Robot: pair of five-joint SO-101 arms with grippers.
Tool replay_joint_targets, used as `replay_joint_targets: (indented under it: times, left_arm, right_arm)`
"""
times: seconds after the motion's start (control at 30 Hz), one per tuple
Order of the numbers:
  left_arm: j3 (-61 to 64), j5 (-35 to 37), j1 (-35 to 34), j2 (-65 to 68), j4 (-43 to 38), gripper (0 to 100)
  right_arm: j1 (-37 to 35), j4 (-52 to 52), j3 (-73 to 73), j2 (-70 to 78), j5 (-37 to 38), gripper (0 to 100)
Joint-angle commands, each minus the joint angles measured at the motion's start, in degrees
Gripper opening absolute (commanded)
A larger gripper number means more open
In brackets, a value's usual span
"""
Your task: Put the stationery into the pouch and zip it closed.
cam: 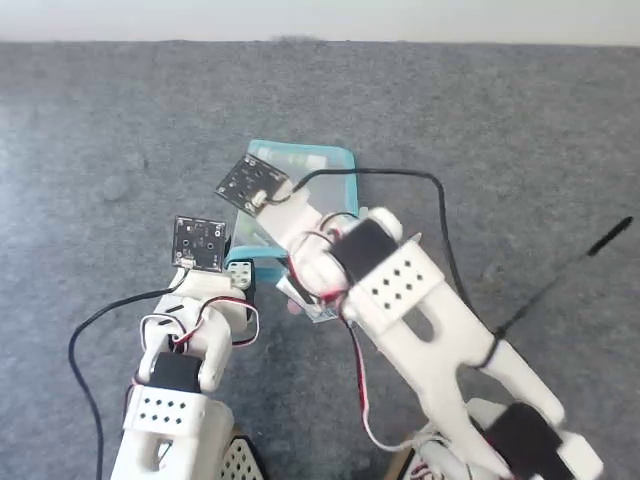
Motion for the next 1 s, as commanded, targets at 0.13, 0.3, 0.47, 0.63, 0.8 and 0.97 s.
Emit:
replay_joint_targets:
  times: [0.13, 0.3, 0.47, 0.63, 0.8, 0.97]
  left_arm:
    - [-2.0, 0.4, 0.6, -0.7, -0.9, 1]
    - [-2.0, 0.4, 0.6, -0.7, -0.8, 1]
    - [-2.0, 0.4, 0.6, -0.7, -0.8, 1]
    - [-2.0, 0.4, 0.6, -1.0, -0.8, 1]
    - [-2.0, 0.4, 0.6, -1.0, -0.8, 1]
    - [-2.0, 0.4, 0.6, -0.9, -0.8, 1]
  right_arm:
    - [-1.2, -8.8, 6.6, -8.0, -0.6, 0.9]
    - [-1.6, -9.1, 6.7, -8.0, -0.6, 1.0]
    - [-2.5, -9.3, 6.7, -8.0, -0.5, 1.0]
    - [-2.4, -11.4, 6.8, -8.0, -0.5, 1.1]
    - [-2.4, -13.1, 6.7, -8.4, -0.7, 7.8]
    - [-2.4, -12.6, 6.8, -8.9, -0.6, 23.5]
